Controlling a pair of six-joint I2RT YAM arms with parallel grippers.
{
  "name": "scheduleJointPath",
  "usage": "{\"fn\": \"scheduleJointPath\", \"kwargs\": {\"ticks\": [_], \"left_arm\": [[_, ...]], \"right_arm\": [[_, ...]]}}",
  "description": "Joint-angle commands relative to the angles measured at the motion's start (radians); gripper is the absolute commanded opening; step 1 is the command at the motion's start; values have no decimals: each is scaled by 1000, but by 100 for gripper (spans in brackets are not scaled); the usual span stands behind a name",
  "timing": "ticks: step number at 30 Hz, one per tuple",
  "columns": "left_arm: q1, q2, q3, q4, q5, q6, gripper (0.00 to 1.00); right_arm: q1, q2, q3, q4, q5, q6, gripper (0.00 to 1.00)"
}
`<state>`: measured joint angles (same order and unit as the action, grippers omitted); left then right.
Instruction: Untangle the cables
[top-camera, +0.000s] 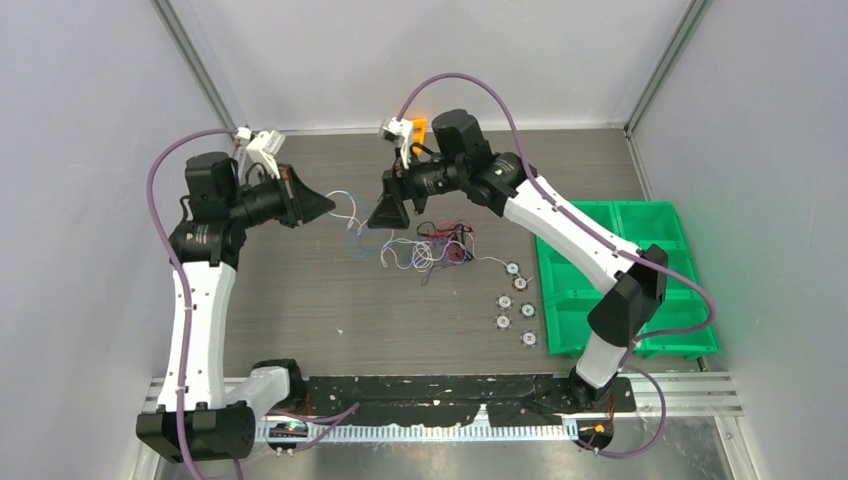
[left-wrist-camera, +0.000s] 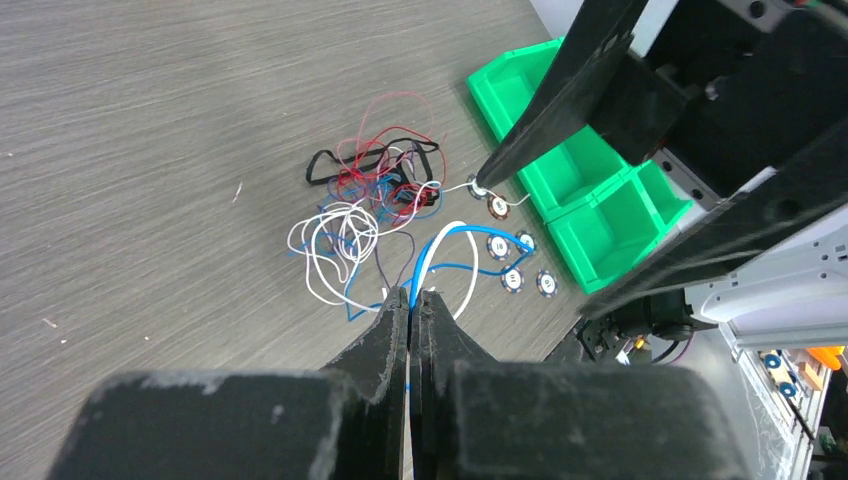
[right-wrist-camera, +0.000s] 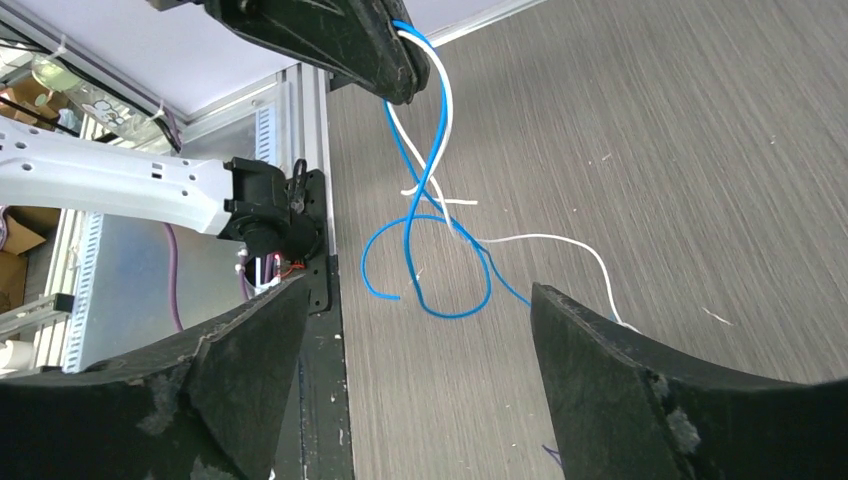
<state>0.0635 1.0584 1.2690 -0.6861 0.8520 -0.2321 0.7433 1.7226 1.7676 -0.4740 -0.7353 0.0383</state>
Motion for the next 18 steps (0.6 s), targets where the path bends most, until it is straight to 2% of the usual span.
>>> {"fn": "scheduleJointPath", "kwargs": {"ticks": [1, 4, 6, 7, 8, 9, 10, 12, 18], "left_arm": [[-17, 5, -7, 43, -7, -16, 0], [-24, 9, -14, 45, -5, -16, 0], [-24, 19, -17, 43, 2, -17, 0], [-24, 25, -16, 40, 7, -16, 0], [-25, 31, -14, 36, 9, -12, 0], [-25, 36, -12, 28, 4, -3, 0], [-24, 42, -8, 14, -10, 15, 0], [-18, 55, -5, -21, -59, 64, 1], [25, 77, -76, -5, -109, 185, 29]], "right_arm": [[20, 31, 58, 20, 61, 3, 69], [21, 51, 83, 16, 80, -9, 66], [21, 72, 100, 10, 84, -22, 58], [20, 86, 108, -3, 88, -28, 47], [20, 96, 131, -13, 94, -49, 31], [21, 100, 145, -40, 99, -83, 24], [21, 99, 173, -54, 114, -102, 11], [17, 78, 200, -83, 131, -158, 6], [-5, -19, 256, -83, 150, -244, 5]]}}
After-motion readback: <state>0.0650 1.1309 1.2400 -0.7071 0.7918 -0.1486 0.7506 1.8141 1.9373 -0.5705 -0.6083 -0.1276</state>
